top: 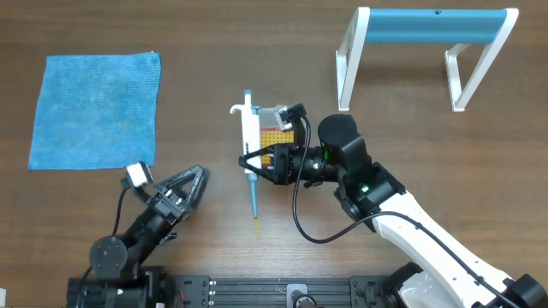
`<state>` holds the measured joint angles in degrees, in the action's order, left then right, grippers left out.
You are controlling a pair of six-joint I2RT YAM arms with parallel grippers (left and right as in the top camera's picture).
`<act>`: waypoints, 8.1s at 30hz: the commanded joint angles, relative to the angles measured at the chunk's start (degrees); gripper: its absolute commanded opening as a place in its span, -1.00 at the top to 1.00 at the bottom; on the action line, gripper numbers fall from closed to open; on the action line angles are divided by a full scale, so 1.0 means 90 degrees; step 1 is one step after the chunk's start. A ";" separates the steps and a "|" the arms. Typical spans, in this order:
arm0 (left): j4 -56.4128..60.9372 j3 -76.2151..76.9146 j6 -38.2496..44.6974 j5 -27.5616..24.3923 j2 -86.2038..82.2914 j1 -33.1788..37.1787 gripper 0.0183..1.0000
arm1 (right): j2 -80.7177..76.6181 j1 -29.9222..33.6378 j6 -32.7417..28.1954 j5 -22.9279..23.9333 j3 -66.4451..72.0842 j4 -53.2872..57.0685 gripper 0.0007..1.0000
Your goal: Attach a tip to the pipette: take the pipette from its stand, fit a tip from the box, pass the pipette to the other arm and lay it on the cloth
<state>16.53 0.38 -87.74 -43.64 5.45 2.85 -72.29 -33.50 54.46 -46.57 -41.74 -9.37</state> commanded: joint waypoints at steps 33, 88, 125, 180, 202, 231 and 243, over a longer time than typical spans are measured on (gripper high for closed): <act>0.3436 0.3495 0.1523 -0.3118 0.7582 -0.0459 0.98 | 0.0085 0.0410 -0.0792 -0.0784 -0.0090 0.1314 -0.63; -1.0304 1.6237 1.1307 0.5586 1.6623 0.2013 0.98 | 0.0260 0.2115 -0.0381 0.4267 -0.0515 0.5535 -0.65; -1.2456 1.1468 1.0567 0.3490 0.7006 0.1953 -0.71 | 0.6166 0.2115 -0.3633 0.6567 0.0627 0.5513 -0.65; -0.2249 -0.0007 0.9617 0.3776 -0.0583 0.0175 -0.85 | 0.7665 0.2115 -0.3633 0.7723 0.1520 0.7728 -0.65; -0.2249 -0.0007 0.9617 0.3776 -0.0585 0.0175 -0.85 | 0.8026 0.3594 -0.5615 0.5384 0.4614 0.1396 -0.99; -0.2249 -0.0007 0.9617 0.3776 -0.0583 0.0175 -0.85 | 0.8026 0.3798 -0.5744 0.5382 0.4612 0.1462 -0.99; -0.2249 -0.0007 0.9617 0.3776 -0.0585 0.0175 -0.85 | 0.8026 0.3798 -0.5744 0.5382 0.4612 0.1462 -0.99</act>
<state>-3.38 0.40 -1.72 -10.11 0.67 4.67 -0.78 0.38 3.70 2.81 -0.73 3.84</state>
